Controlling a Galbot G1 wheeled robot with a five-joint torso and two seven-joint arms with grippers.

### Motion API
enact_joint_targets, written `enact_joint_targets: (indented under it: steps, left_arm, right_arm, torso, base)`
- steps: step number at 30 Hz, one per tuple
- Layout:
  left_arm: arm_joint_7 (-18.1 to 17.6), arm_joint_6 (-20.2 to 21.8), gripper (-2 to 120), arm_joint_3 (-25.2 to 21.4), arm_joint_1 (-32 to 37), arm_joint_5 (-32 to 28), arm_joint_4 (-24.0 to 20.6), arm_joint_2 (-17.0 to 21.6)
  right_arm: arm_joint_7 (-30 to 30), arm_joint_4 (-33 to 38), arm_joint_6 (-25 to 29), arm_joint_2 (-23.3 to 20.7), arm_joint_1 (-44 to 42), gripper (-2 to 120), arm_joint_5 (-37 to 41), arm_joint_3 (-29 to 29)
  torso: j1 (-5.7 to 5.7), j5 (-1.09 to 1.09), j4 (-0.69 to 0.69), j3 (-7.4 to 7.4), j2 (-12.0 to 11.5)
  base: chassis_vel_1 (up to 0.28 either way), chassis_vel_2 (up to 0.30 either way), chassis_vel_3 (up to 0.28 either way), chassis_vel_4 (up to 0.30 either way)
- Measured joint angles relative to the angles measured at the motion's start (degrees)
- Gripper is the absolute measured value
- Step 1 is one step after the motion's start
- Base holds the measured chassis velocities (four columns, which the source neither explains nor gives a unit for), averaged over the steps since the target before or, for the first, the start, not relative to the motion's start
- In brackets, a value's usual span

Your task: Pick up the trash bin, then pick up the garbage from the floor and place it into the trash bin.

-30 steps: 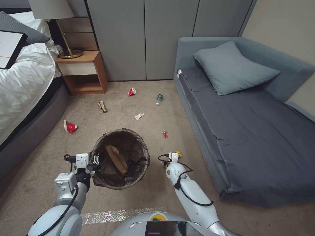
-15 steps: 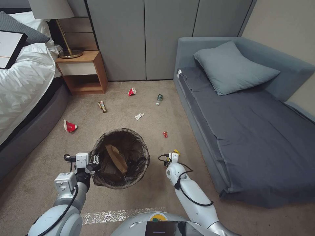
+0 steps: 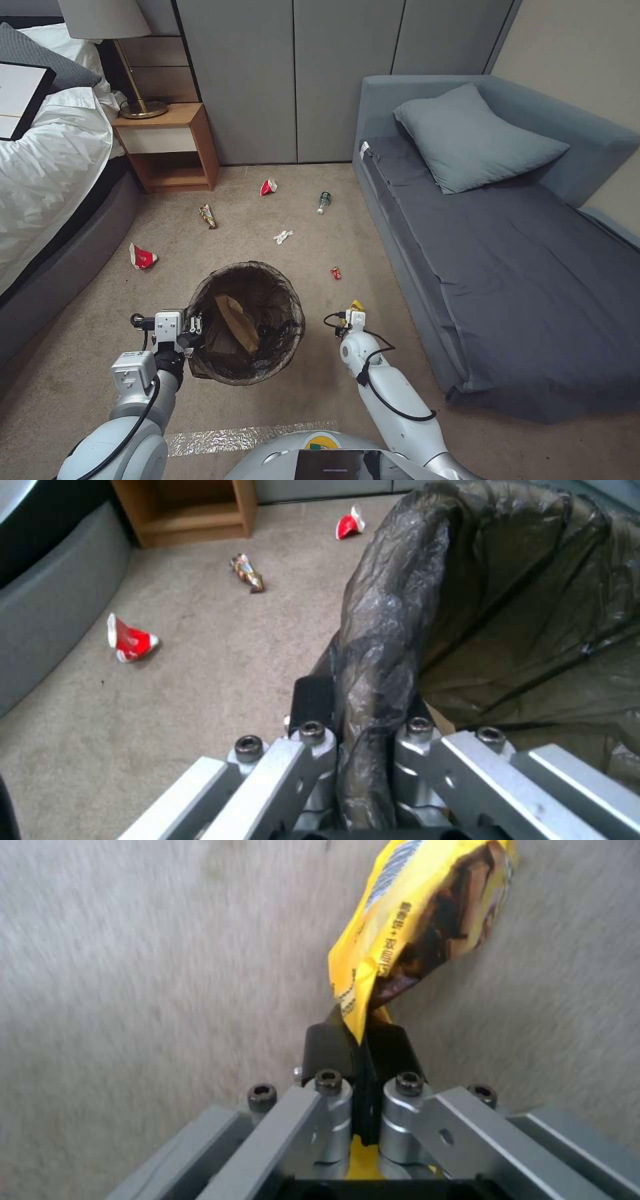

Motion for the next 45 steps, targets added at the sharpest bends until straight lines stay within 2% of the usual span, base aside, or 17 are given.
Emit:
enact_joint_targets:
  steps: [5,8,9,12,13,15,17,19,20,24,25,28,29,31,33,36,45]
  left_arm:
    - [0.07,0.00,5,0.02,0.01,0.00,0.00,0.13]
    - [0.12,0.00,5,0.10,0.04,0.00,0.00,0.19]
    - [0.12,0.00,5,0.10,0.04,0.00,0.00,0.19]
    - [0.50,0.02,5,0.19,0.05,0.02,0.00,0.39]
    - [0.50,0.02,5,0.19,0.05,0.02,0.00,0.39]
    - [0.58,0.14,5,0.28,-0.01,0.05,0.00,0.57]
    - [0.58,0.19,5,0.31,-0.04,0.07,0.00,0.62]
    - [0.54,0.31,5,0.43,-0.13,0.09,0.00,0.75]
    - [0.54,0.31,5,0.43,-0.13,0.09,0.00,0.75]
    - [0.45,0.48,5,0.59,-0.23,-0.11,0.00,0.99]
    - [0.45,0.48,5,0.59,-0.23,-0.11,0.00,0.99]
    - [0.12,0.81,5,0.62,-0.30,-0.98,0.00,1.16]
    - [0.12,0.81,5,0.62,-0.30,-0.98,0.00,1.16]
    - [-0.22,1.19,5,0.66,-0.40,-1.70,0.00,1.25]
    - [-0.26,1.25,5,0.65,-0.45,-1.82,0.00,1.27]
    - [-0.49,1.36,5,0.41,-0.74,-2.30,0.00,1.38]
    - [-1.31,2.39,5,0.16,-1.19,-4.45,0.00,1.70]
  right_arm:
    - [-2.04,4.74,1.82,-1.59,-1.27,0,-2.47,1.04]
    - [-3.23,11.32,3.62,-3.73,-2.57,0,-6.02,2.45]
    - [-3.23,11.32,3.62,-3.73,-2.57,0,-6.02,2.45]
    - [-4.29,19.66,3.88,-6.65,-3.78,0,-7.28,3.13]
    - [-4.29,19.66,3.88,-6.65,-3.78,0,-7.28,3.13]
    - [-5.29,27.33,3.29,-9.23,-4.86,0,-6.57,3.41]
    - [-5.49,29.26,2.96,-9.85,-5.18,0,-5.96,3.52]
    - [-6.08,35.58,1.57,-11.94,-6.22,0,-3.60,3.88]
    - [-6.08,35.58,1.57,-11.94,-6.22,0,-3.60,3.88]
    - [-9.58,45.39,0.32,-16.45,-8.22,0,-0.55,4.01]
    - [-9.58,45.39,0.32,-16.45,-8.22,0,-0.55,4.01]
    - [-12.43,52.99,-0.88,-21.34,-8.94,0,2.80,2.78]
    - [-12.43,52.99,-0.88,-21.34,-8.94,0,2.80,2.78]
    - [-13.06,56.97,-1.82,-24.55,-8.71,0,6.60,0.94]
    - [-13.09,57.92,-2.12,-25.29,-8.45,0,7.80,0.29]
    - [-14.07,61.34,-3.12,-28.83,-5.97,0,12.98,-2.97]
    - [-18.53,63.97,-3.76,-32.94,0.74,0,18.36,-9.65]
  torso:
    - [0.00,0.00,-0.01,0.00,0.00]
    - [0.00,0.00,0.00,0.00,0.00]
    - [0.00,0.00,0.00,0.00,0.00]
    - [0.00,0.01,-0.01,0.00,0.00]
    - [0.00,0.01,-0.01,0.00,0.00]
    - [0.00,0.00,0.00,0.00,0.00]
    - [0.00,0.01,0.00,0.00,0.00]
    - [0.00,0.00,0.00,0.00,0.00]
    - [0.00,0.00,0.00,0.00,0.00]
    - [0.00,0.00,-0.01,0.00,0.01]
    - [0.00,0.00,-0.01,0.00,0.01]
    - [0.00,0.00,-0.01,-0.01,0.01]
    - [0.00,0.00,-0.01,-0.01,0.01]
    - [0.00,0.00,-0.01,0.00,0.01]
    - [0.00,0.01,0.00,0.00,0.00]
    - [0.00,0.01,0.00,0.00,0.00]
    - [0.00,0.00,0.00,0.00,0.00]
  base:
    - [0.000,0.000,0.000,0.000]
    - [0.000,0.000,0.000,0.000]
    - [0.000,0.000,0.000,0.000]
    - [0.000,0.000,0.000,0.000]
    - [0.000,0.000,0.000,0.000]
    - [0.000,0.000,0.000,0.000]
    - [0.000,0.000,0.000,0.000]
    - [0.000,0.000,0.000,0.000]
    - [0.000,0.000,0.000,0.000]
    - [0.000,0.000,0.000,0.000]
    - [0.000,0.000,0.000,0.000]
    - [0.000,0.000,0.000,0.000]
    - [0.000,0.000,0.000,0.000]
    - [0.000,0.000,0.000,0.000]
    - [0.000,0.000,0.000,0.000]
    - [0.000,0.000,0.000,0.000]
    - [0.000,0.000,0.000,0.000]
